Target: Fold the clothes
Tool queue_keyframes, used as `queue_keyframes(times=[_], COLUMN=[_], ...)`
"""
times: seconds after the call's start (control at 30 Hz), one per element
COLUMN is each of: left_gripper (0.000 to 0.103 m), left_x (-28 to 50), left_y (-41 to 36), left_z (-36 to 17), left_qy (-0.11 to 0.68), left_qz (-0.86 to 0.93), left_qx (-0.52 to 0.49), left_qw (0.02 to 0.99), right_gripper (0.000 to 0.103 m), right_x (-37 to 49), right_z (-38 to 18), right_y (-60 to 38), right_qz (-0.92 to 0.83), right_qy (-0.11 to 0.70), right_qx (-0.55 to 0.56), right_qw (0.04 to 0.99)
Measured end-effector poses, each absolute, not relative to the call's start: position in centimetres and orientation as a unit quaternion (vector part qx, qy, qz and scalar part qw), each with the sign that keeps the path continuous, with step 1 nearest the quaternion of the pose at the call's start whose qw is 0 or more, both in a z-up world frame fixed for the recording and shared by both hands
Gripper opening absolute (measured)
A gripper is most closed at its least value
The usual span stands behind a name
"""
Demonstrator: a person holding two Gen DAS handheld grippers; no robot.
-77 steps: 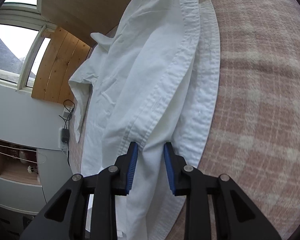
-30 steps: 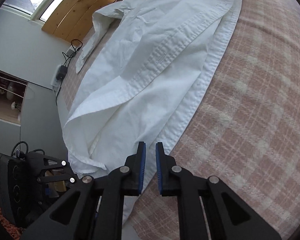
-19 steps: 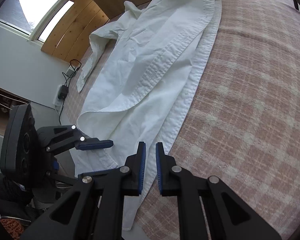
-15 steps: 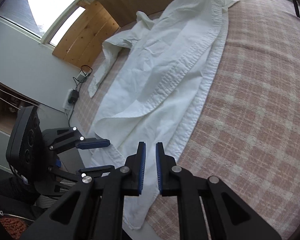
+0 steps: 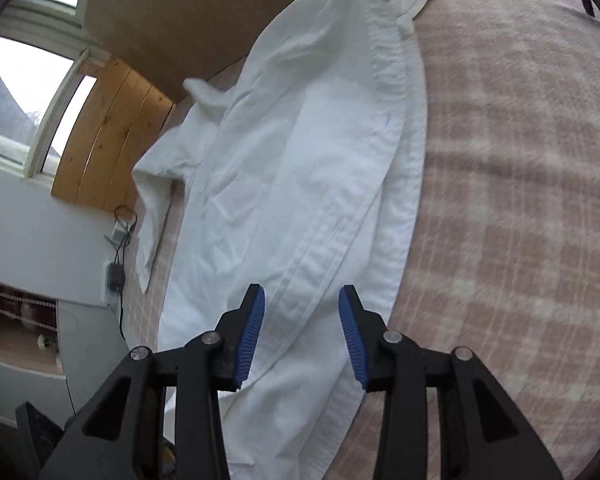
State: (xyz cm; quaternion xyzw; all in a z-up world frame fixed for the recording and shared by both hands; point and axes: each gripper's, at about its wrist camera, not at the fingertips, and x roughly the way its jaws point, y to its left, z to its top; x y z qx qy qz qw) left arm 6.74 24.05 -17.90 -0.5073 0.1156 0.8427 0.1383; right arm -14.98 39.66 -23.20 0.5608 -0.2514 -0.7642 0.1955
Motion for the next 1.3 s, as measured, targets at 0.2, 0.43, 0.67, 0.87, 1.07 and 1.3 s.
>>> queue_keyframes(times=[0.2,0.43,0.67,0.87,1.07,1.3], left_gripper=[0.029,0.004,0.041,0.041,0.043,0.040], left_x=[4.8,6.1,7.9,10.0,8.8,7.4], left_y=[24.0,22.1,25.6,22.8,12.1,10.7], left_z=[-20.9,-18.1,-17.9,-18.0,-19.2,-21.5], left_qy=[0.122,0.032,0.046,0.074,0.037,0.010], left_qz=[0.815,0.795,0.747,0.750,0.783,0.782], left_qx=[-0.552,-0.564,-0.573,-0.581,-0.603,-0.605], left_qw=[0.124,0.220,0.334,0.307,0.146,0.151], right_gripper=[0.042,0.011,0.011,0.018,0.029,0.029], right_x=[-19.6,-20.6,-20.6,-16.7,-7.3,1.9], right_z=[-23.5,-22.5,-21.2,-19.6,-19.2,-20.5], right_y=[39.9,39.1,39.1,39.3,34.7,33.5], right_qz=[-0.767,-0.785,-0.813,-0.824,-0.784,-0.760], right_qy=[-0.237,-0.191,-0.064,-0.062,-0.083,-0.127], right_qx=[0.569,0.560,0.568,0.550,0.556,0.574], right_qw=[0.178,0.183,0.110,0.123,0.263,0.276])
